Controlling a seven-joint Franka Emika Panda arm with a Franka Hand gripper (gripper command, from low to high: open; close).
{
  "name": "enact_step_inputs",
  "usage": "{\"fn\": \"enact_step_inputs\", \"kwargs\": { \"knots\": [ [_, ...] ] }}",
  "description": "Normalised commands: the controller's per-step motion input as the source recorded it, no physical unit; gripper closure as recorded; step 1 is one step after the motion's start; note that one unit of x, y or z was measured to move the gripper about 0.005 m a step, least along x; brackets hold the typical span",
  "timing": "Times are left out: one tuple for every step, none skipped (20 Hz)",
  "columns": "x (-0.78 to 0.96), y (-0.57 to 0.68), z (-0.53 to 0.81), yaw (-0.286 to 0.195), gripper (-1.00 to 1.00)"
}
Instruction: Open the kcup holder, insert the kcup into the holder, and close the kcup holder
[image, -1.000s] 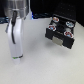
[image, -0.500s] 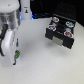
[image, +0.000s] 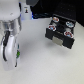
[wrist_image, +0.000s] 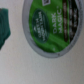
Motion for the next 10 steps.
{"fn": "enact_step_inputs", "kwargs": {
  "knots": [
    [-0.05,-0.04,-0.13,-0.156,-1.00],
    [-0.04,-0.06,-0.14,-0.156,-1.00],
    [-0.03,-0.07,-0.10,-0.151,-1.00],
    [-0.02,-0.07,-0.05,-0.144,-1.00],
    [0.00,-0.06,-0.03,-0.135,-1.00],
    [-0.02,-0.04,-0.02,-0.115,1.00],
    [-0.03,-0.03,-0.02,-0.103,1.00],
    [-0.05,-0.02,-0.05,-0.112,1.00],
    [-0.04,-0.02,-0.02,-0.102,1.00],
    [-0.04,-0.01,-0.02,-0.087,1.00]
  ]
}}
